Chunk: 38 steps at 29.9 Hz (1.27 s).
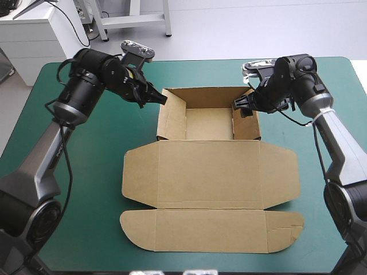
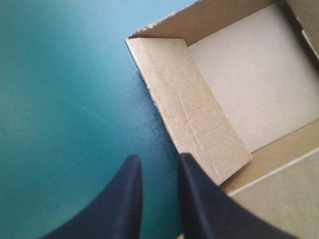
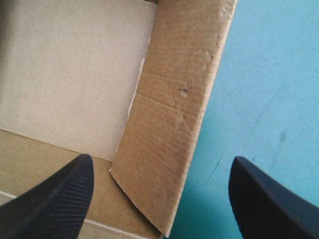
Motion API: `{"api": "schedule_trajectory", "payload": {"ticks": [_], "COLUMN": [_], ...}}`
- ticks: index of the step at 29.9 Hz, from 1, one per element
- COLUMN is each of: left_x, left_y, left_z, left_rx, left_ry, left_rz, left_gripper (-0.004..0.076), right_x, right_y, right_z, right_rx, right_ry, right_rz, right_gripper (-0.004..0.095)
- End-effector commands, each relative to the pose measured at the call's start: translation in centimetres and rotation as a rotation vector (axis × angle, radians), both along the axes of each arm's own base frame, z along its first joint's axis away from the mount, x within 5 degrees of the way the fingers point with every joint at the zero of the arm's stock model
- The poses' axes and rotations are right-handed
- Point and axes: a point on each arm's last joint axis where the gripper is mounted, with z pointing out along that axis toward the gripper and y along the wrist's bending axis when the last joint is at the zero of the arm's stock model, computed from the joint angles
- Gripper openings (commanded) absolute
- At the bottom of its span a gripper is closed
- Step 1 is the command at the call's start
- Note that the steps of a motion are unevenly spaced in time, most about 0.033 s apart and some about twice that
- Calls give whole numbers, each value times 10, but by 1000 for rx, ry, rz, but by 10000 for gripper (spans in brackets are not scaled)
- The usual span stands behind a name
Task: Fold the box
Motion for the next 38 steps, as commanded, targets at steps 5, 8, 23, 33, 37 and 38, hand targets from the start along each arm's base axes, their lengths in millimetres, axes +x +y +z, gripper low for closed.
{"api": "schedule_trajectory", "payload": {"ticks": [5, 8, 23, 33, 37, 38], "left_x": [-74, -96, -197, -242, -252, -253], "left_y": [34, 49, 106, 128, 133, 133], "left_z": [39, 27, -84, -100, -97, -96], "left_rx": [8, 75, 155, 44, 25, 20], "left_ry": [-69, -52, 104, 43, 19, 14], "left_rz": [-67, -70, 52, 161, 169, 172], "left_gripper": [-8, -8, -8, -8, -8, -8], "right_x": [-12, -10, 15, 39, 41, 41], "right_y": [-5, -6, 0, 5, 6, 6], "right_z": [30, 30, -4, -42, -48, -48], "right_rx": [3, -7, -25, -33, -37, -35], "right_ry": [-90, -105, -53, -9, 8, 7], "right_rz": [18, 15, 13, 10, 11, 6], "right_gripper": [696, 696, 696, 696, 691, 667]}}
